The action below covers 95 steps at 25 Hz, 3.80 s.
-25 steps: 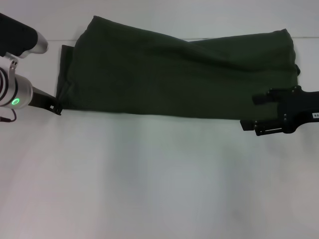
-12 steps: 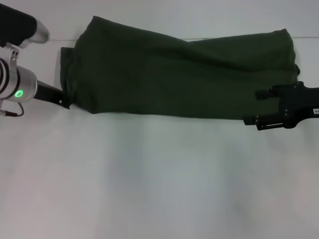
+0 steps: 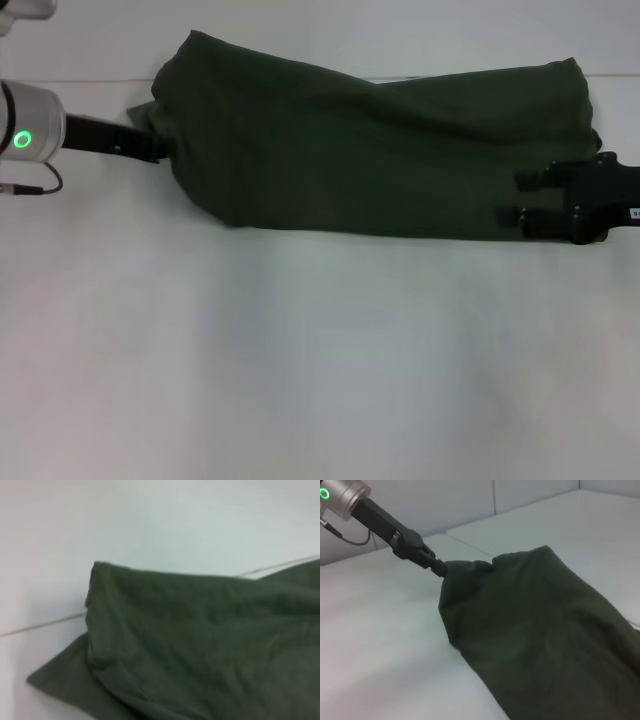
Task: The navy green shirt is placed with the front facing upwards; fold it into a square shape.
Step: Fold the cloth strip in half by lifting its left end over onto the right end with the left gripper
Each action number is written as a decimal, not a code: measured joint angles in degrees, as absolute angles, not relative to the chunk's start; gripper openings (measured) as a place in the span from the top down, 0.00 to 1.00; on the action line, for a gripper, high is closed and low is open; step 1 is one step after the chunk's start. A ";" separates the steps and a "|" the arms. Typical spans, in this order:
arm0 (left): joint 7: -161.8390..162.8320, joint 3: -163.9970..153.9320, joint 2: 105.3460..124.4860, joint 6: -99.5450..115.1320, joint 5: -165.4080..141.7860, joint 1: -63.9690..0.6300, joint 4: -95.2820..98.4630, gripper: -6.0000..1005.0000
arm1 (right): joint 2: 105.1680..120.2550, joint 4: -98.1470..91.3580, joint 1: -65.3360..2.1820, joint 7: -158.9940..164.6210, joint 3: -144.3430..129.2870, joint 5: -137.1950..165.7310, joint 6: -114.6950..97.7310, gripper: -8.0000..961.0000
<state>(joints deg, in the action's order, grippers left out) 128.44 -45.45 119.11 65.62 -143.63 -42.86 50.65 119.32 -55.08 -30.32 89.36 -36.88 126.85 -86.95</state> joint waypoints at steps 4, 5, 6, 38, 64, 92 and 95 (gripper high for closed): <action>127.07 -44.60 118.93 66.48 -140.83 -42.87 50.65 0.95 | 119.33 -53.56 -30.22 87.51 -36.81 126.52 -84.89 0.22; 126.83 -44.48 118.80 66.70 -139.95 -42.89 50.65 0.95 | 119.35 -53.04 -30.24 86.91 -36.80 126.28 -83.68 0.27; 126.64 -44.38 118.66 66.86 -139.20 -42.92 50.65 0.95 | 119.39 -52.40 -30.29 86.04 -36.80 125.71 -82.32 0.31; 128.56 -30.29 113.39 86.26 -122.83 -41.47 58.39 0.95 | 119.52 -16.73 -44.56 27.92 -39.53 94.13 -41.19 0.99; 129.54 -25.26 113.69 107.25 -111.97 -37.01 61.35 0.96 | 120.66 -7.25 -49.77 16.88 -47.83 94.14 -43.32 0.99; 126.63 -33.02 116.66 100.85 -108.91 -44.57 56.52 0.96 | 121.33 2.31 -50.26 17.21 -53.45 94.10 -61.14 0.99; 125.23 -36.61 117.52 99.12 -108.90 -46.17 54.86 0.96 | 121.43 2.99 -50.40 17.27 -53.32 94.01 -61.85 0.99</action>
<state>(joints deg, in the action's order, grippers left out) 125.23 -36.61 117.52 99.12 -108.90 -46.17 54.86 121.43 2.99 -50.40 17.27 -53.32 94.01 -61.85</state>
